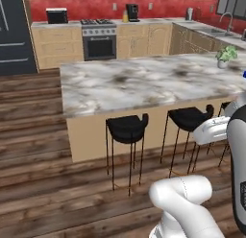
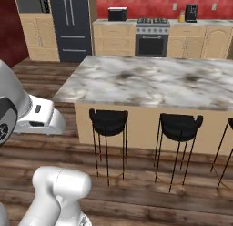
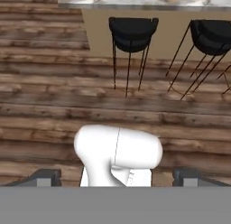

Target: There is a tray on the dining counter. Grab the cup, mug, and pitcher and place them on the tray. The pitcher may be placed next to the tray if it cannot fit the tray.

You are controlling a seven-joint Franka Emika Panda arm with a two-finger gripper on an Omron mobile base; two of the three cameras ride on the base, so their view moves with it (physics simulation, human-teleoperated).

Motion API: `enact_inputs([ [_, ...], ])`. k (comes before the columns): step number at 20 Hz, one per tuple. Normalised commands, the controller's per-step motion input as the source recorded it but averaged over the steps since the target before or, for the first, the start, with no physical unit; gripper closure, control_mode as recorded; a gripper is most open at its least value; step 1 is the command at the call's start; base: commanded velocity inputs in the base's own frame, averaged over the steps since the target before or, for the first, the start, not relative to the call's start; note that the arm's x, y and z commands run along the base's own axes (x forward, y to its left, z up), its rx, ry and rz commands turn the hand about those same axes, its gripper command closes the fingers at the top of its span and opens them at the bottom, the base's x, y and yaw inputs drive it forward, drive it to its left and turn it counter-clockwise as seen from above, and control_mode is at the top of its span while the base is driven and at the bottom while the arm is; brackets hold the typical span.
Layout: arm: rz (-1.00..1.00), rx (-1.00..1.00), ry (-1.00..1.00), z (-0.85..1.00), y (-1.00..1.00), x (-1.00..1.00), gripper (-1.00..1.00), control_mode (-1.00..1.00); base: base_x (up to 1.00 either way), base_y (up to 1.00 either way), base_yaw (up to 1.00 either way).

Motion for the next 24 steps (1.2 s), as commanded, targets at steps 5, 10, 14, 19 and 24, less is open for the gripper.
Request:
enact_inputs([
  [5, 0.0, 0.0, 0.0, 0.0, 0.0, 0.0, -1.0, 1.0, 0.42, 1.0, -0.13],
  [10, 0.0, 0.0, 0.0, 0.0, 0.0, 0.0, -1.0, 1.0, 0.61, 1.0, -0.17],
  [14, 0.0, 0.0, 0.0, 0.0, 0.0, 0.0, -1.0, 1.0, 0.69, 1.0, -0.23],
  [19, 0.0, 0.0, 0.0, 0.0, 0.0, 0.0, -1.0, 1.0, 0.5, 1.0, -0.31],
  [24, 0.0, 0.0, 0.0, 0.0, 0.0, 0.0, -1.0, 1.0, 0.19, 1.0, -0.39],
])
